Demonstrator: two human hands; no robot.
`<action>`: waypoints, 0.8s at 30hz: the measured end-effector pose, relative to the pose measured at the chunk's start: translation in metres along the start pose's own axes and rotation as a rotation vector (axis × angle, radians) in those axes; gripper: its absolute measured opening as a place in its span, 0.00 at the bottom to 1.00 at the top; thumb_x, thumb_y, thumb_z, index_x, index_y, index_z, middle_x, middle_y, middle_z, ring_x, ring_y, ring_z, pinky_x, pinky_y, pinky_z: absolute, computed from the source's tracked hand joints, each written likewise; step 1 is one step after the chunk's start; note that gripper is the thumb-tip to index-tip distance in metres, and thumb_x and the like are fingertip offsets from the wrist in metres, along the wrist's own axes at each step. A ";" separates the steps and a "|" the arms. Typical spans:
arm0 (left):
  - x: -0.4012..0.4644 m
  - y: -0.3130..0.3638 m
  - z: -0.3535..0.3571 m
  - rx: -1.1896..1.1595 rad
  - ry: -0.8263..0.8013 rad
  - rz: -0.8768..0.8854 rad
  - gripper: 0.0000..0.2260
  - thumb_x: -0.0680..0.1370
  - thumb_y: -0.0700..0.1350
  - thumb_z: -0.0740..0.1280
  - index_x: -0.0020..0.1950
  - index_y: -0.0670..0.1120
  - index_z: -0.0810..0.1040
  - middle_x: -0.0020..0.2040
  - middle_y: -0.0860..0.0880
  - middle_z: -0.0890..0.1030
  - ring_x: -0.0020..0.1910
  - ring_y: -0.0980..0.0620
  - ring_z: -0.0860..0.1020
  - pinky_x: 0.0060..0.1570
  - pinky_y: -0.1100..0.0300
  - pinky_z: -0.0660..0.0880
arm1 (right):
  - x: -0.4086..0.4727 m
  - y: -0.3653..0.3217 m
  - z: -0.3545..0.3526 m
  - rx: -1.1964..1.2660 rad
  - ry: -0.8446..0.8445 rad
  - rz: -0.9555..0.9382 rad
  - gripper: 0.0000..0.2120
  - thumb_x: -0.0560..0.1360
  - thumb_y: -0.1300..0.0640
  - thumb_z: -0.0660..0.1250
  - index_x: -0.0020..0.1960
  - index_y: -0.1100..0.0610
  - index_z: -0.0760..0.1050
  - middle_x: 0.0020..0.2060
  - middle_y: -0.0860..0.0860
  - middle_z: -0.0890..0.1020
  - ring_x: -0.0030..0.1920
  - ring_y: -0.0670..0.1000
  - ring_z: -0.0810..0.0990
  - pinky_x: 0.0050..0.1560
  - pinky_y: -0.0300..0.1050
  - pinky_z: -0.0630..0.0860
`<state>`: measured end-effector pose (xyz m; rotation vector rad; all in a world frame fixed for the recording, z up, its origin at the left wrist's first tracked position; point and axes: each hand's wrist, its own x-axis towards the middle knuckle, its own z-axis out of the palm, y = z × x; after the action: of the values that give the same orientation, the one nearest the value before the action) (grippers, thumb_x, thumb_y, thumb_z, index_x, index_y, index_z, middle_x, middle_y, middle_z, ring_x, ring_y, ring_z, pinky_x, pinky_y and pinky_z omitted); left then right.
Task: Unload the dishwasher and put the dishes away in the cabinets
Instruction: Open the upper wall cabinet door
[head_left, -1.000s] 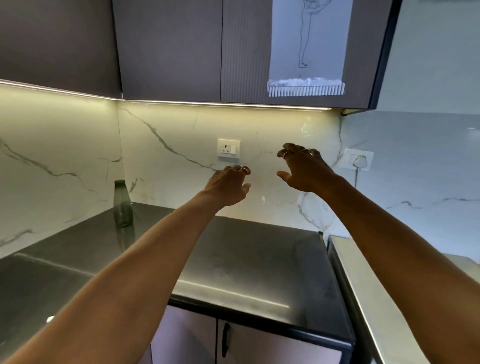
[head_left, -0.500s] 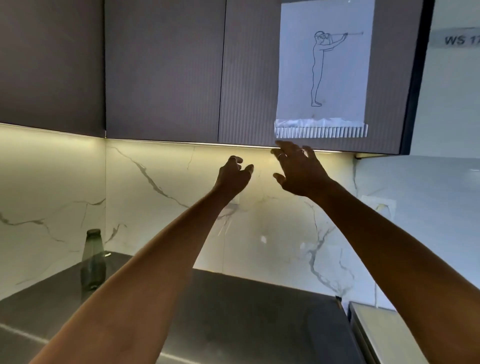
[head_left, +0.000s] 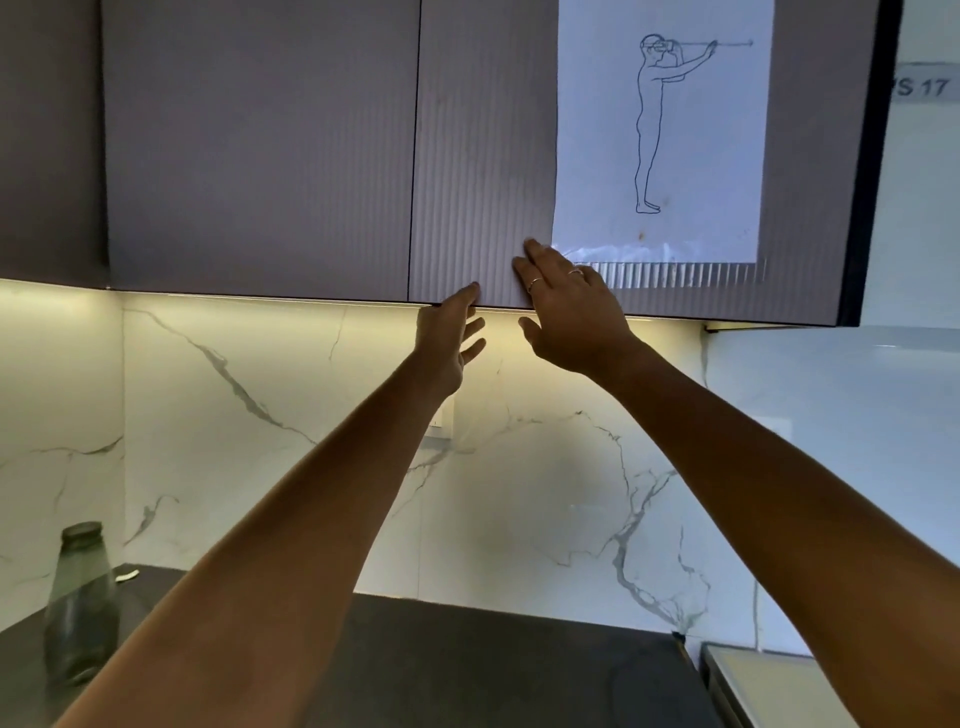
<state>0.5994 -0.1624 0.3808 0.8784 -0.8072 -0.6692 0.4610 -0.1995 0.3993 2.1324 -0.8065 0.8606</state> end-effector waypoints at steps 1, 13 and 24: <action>0.004 0.001 -0.002 -0.064 0.003 -0.008 0.14 0.79 0.47 0.65 0.61 0.41 0.73 0.63 0.44 0.75 0.62 0.45 0.75 0.51 0.53 0.74 | 0.002 -0.001 0.003 -0.008 0.006 0.007 0.31 0.79 0.52 0.59 0.77 0.58 0.51 0.77 0.55 0.51 0.77 0.56 0.52 0.74 0.54 0.54; 0.011 0.006 -0.012 -0.360 -0.038 -0.009 0.19 0.79 0.43 0.65 0.67 0.43 0.65 0.63 0.39 0.74 0.62 0.39 0.75 0.47 0.51 0.78 | 0.011 -0.021 -0.001 0.095 0.057 0.144 0.26 0.80 0.49 0.57 0.74 0.60 0.60 0.75 0.57 0.61 0.74 0.58 0.61 0.71 0.56 0.61; -0.054 0.024 -0.008 -0.457 0.040 -0.011 0.16 0.78 0.42 0.66 0.63 0.43 0.66 0.62 0.41 0.74 0.60 0.41 0.76 0.50 0.50 0.79 | 0.014 -0.054 -0.063 0.126 0.205 0.210 0.24 0.79 0.44 0.56 0.68 0.58 0.67 0.64 0.56 0.70 0.62 0.57 0.72 0.63 0.53 0.68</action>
<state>0.5811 -0.1054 0.3804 0.4789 -0.5798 -0.8038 0.4877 -0.1239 0.4246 2.0484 -0.8994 1.2468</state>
